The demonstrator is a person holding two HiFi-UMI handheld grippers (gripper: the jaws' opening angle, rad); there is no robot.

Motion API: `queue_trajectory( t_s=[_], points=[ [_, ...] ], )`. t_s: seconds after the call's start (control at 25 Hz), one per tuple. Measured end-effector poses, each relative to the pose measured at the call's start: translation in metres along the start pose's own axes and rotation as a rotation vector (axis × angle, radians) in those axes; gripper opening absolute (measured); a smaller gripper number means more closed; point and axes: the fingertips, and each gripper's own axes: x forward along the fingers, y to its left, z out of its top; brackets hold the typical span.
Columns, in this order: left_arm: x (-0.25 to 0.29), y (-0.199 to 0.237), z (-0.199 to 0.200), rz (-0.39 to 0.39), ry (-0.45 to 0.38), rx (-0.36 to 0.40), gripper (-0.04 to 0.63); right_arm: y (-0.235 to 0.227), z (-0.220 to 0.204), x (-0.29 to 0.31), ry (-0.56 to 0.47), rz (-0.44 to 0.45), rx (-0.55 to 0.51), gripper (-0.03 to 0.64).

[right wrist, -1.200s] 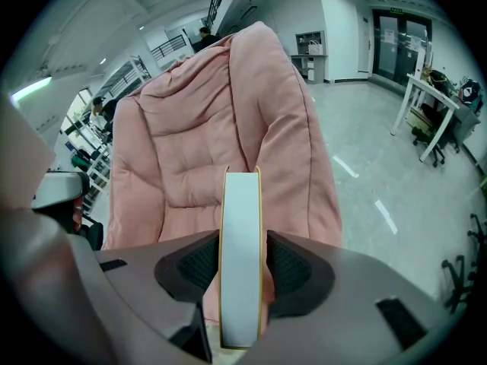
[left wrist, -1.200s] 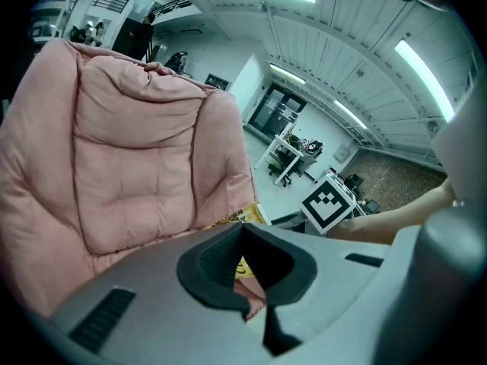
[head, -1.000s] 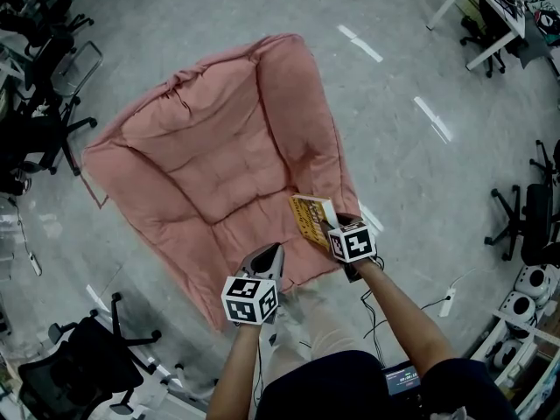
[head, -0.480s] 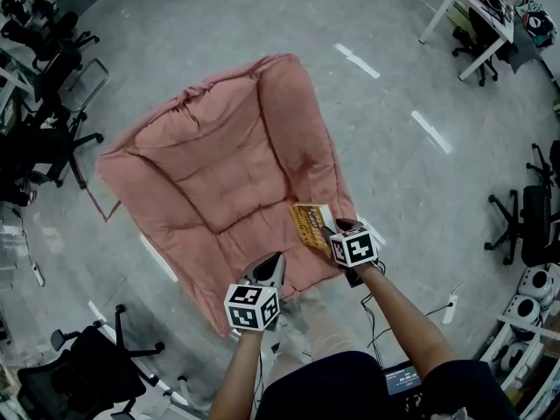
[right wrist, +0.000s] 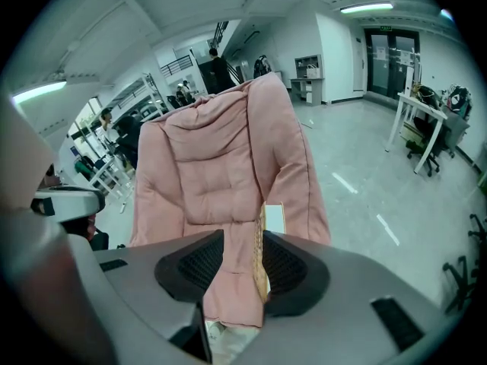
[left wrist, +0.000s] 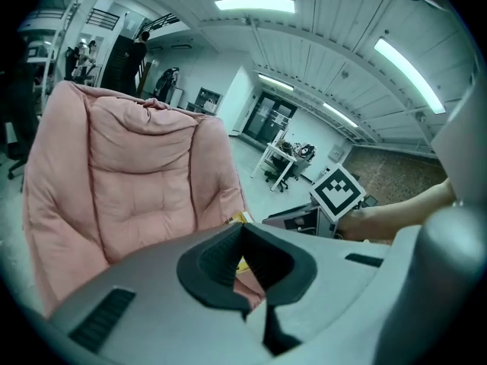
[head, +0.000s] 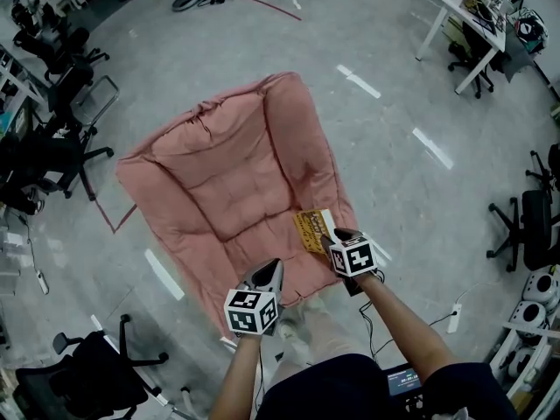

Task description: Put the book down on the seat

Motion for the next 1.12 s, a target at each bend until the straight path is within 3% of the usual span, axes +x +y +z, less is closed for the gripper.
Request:
queue_trajectory(
  t_s=[0.2,0.68,1.12],
  points=[
    [-0.018,-0.003,0.010,0.007,-0.028,0.026,0.005,0.019,0.005,-0.014,-0.034,0.017,-0.027,0.167],
    [-0.069,-0.024,0.050,0.027,-0.159,0.084,0.005,0.062,0.037,-0.068,-0.185,0.052,-0.090,0.086],
    [-0.111,-0.034,0.061,0.038,-0.221,0.138,0.005,0.101,0.050,-0.111,-0.292,0.051,-0.137,0.037]
  ],
)
